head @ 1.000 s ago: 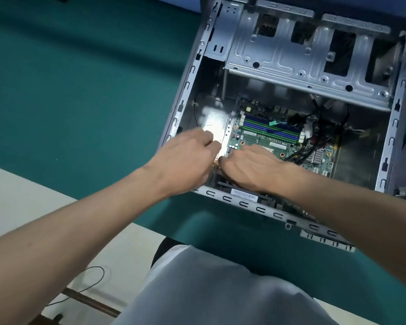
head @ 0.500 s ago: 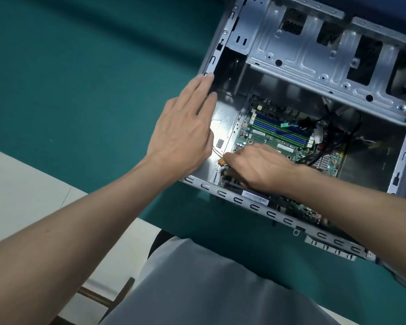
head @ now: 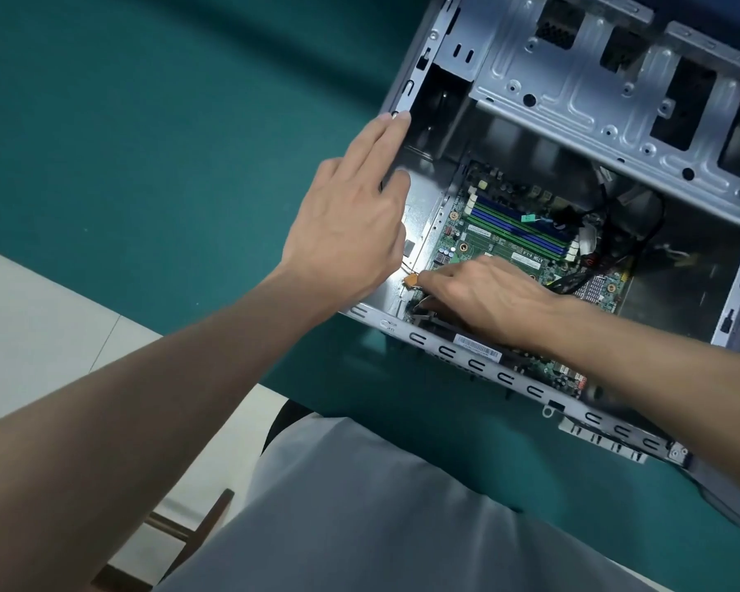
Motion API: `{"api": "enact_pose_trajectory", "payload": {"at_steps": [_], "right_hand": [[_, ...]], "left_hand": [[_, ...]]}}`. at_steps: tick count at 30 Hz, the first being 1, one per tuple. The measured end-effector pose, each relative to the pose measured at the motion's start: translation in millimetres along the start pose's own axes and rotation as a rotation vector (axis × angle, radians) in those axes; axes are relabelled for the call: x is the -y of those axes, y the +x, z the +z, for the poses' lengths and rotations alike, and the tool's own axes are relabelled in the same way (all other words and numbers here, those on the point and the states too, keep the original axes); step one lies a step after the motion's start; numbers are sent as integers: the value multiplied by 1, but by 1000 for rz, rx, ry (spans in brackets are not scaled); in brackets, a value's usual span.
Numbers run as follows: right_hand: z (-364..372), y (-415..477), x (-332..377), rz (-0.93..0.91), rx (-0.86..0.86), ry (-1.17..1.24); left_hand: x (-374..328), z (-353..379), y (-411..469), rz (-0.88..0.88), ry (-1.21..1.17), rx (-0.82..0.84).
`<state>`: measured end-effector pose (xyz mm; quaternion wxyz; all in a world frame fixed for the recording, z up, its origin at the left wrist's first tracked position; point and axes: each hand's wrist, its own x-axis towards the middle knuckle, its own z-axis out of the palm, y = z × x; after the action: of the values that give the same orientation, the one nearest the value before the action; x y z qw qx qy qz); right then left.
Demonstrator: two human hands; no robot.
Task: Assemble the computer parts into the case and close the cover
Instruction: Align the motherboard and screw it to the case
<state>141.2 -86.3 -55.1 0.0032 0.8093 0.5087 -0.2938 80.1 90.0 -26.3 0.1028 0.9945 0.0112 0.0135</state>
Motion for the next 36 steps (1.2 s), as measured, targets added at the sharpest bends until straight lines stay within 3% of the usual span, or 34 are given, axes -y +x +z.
{"api": "enact_pose_trajectory", "payload": {"at_steps": [10, 16, 23, 27, 36], "right_hand": [[0, -3, -9, -303, -58, -95], [-3, 0, -9, -375, -11, -83], [-6, 7, -4, -193, 93, 31], [1, 15, -1, -21, -14, 83], [-7, 12, -1, -17, 71, 77]], "left_hand": [[0, 1, -1, -3, -27, -3], [0, 3, -2, 7, -36, -13], [1, 4, -2, 13, -26, -25], [2, 4, -3, 13, -31, -30], [1, 3, -3, 10, -50, -27]]}}
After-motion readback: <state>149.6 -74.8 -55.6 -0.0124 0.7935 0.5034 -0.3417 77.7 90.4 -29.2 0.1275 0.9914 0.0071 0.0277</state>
